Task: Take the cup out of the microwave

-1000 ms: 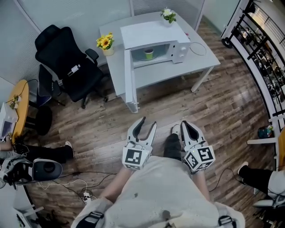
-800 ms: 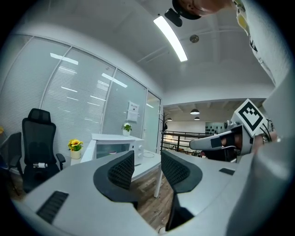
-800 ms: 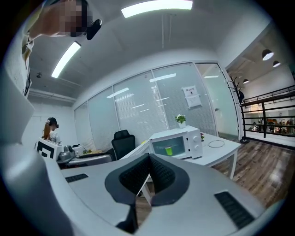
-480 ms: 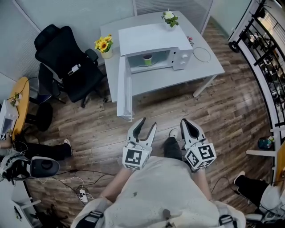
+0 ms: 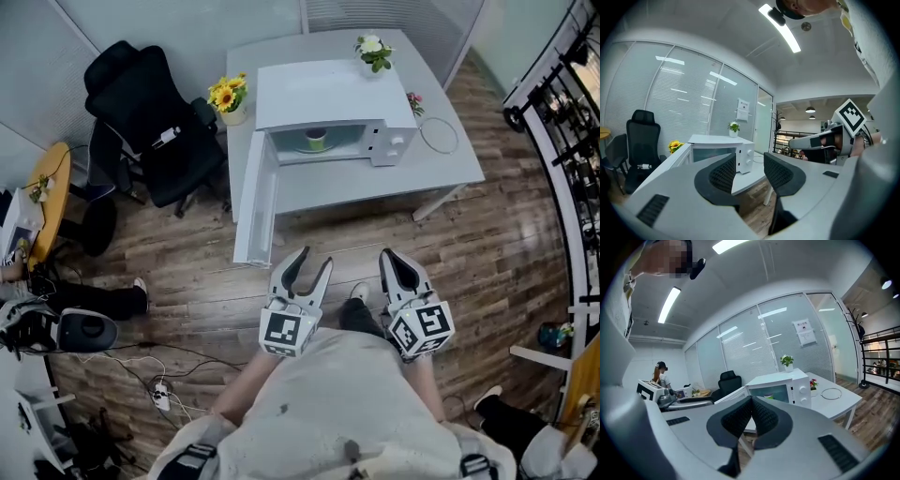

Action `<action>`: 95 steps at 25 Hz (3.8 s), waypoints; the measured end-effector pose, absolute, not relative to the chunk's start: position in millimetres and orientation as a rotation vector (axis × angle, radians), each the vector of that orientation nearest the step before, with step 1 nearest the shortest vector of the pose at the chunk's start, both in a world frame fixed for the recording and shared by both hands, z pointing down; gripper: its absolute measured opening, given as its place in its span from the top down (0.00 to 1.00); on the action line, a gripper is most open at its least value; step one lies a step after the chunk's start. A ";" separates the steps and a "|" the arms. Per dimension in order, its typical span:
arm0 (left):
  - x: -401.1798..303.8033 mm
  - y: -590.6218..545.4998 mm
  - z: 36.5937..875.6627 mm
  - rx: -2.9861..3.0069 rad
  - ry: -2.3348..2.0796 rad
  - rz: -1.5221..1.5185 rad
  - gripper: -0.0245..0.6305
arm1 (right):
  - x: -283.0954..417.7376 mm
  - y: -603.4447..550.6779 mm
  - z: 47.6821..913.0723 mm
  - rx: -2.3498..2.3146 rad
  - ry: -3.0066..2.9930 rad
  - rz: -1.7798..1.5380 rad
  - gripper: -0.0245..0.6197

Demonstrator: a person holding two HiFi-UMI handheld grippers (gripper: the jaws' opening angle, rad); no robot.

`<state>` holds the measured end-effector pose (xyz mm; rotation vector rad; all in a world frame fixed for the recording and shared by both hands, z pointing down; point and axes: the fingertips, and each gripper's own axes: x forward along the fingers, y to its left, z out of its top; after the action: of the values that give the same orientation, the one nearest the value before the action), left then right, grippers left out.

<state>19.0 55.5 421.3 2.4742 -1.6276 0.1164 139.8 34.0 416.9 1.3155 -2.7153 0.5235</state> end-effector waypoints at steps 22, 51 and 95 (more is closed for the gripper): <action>118.1 -53.7 430.4 2.345 -1.859 0.083 0.68 | 248.8 -91.9 426.3 1.103 -2.793 0.471 0.95; 81.3 -177.5 461.9 2.285 -1.845 0.117 0.67 | 214.9 -198.3 440.7 1.078 -2.736 0.502 0.95; -58.1 -327.6 640.4 2.029 -1.838 0.326 0.51 | 79.3 -306.7 468.6 0.952 -2.690 0.477 0.95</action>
<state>-58.1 -327.6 640.4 2.0291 -1.8381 0.3257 79.3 -306.7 468.6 0.9521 -2.6898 0.4766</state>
